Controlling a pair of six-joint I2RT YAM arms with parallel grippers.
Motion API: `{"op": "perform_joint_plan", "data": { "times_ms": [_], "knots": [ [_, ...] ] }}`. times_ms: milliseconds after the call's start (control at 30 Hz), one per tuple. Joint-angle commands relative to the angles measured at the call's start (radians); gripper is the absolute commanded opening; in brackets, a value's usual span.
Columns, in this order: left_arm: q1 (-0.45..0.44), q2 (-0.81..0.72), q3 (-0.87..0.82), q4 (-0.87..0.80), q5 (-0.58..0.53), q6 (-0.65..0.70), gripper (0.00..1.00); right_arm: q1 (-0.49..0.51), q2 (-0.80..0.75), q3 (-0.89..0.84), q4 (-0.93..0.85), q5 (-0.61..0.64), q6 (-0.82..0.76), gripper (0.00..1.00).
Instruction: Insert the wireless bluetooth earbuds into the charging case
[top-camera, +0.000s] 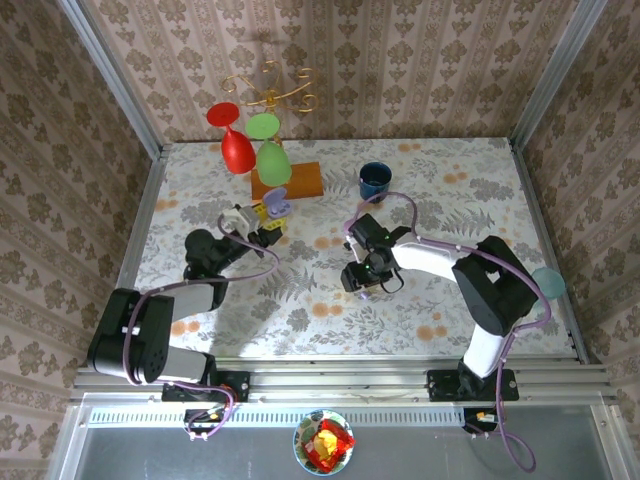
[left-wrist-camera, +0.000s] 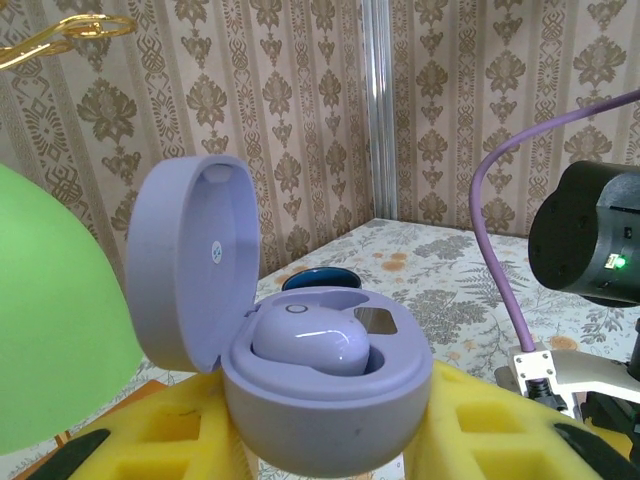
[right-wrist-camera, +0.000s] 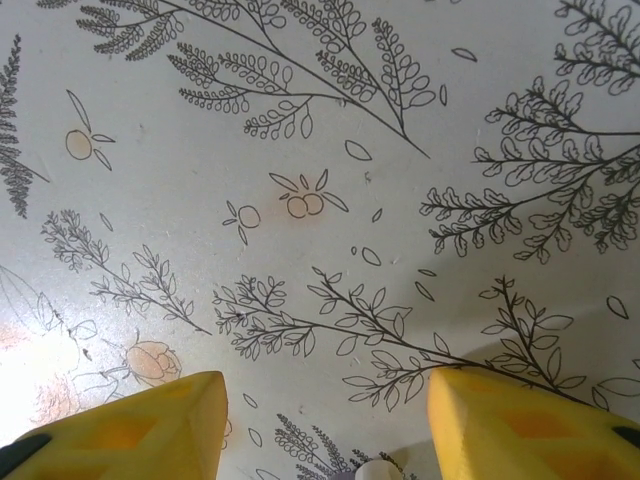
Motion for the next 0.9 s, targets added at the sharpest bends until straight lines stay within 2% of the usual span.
{"op": "perform_joint_plan", "data": {
  "times_ms": [0, 500, 867],
  "knots": [
    [-0.008, -0.030, -0.011, 0.037, -0.003, -0.011, 0.35, 0.004, 0.012, -0.043, -0.027, -0.109, -0.023, 0.55],
    [-0.009, -0.039, -0.012, 0.037, 0.017, -0.024, 0.35, 0.003, -0.100, -0.181, 0.019, -0.106, 0.024, 0.56],
    [-0.009, -0.043, -0.016, 0.037, 0.012, -0.021, 0.35, 0.013, -0.173, -0.263, 0.089, -0.195, 0.088, 0.56]
  ]
}}
